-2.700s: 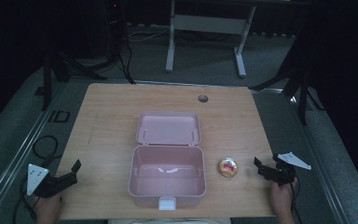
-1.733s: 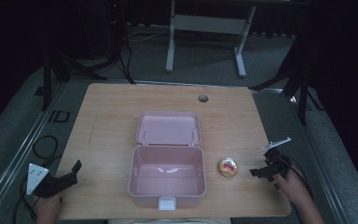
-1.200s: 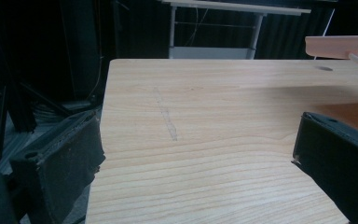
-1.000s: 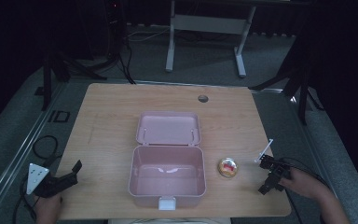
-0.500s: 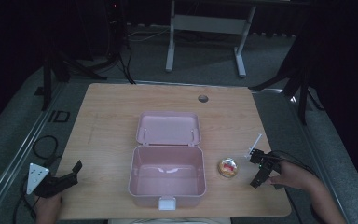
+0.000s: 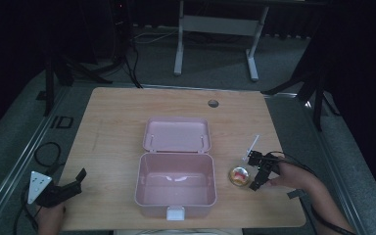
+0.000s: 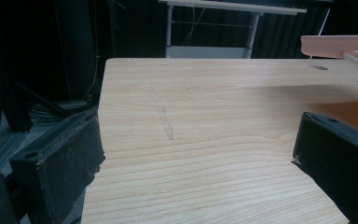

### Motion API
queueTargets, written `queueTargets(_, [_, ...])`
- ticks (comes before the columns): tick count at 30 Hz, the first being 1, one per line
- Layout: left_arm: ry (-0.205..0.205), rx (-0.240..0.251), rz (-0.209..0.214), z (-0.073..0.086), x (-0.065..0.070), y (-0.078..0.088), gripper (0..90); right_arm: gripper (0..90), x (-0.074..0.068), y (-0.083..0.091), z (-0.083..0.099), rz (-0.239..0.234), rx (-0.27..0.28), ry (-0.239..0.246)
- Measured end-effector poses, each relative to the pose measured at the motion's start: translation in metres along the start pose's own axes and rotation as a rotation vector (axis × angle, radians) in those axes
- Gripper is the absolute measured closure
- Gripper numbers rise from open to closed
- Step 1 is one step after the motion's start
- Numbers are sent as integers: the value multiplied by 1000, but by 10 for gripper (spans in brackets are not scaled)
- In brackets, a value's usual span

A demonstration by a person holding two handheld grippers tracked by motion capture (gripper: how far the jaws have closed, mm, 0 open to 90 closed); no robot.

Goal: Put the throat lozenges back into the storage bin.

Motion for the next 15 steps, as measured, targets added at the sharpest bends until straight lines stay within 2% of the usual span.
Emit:
queueTargets(9, [0,0,4,0,0,0,19,132,-5,-14,-30,-19,-20,58])
queueTargets(15, [0,0,6,0,0,0,20,139,-6,-21,-45,-19,-22,77])
Point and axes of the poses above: each handheld gripper's, and its own axes: y roughly backward along the jaws, z roughly out of its underside, x roughly to its right, the point moved 4 cm from there along -y, roughly forward along the jaws, and after that the axes turned 4 degrees about -z, right-handed, at the moved point
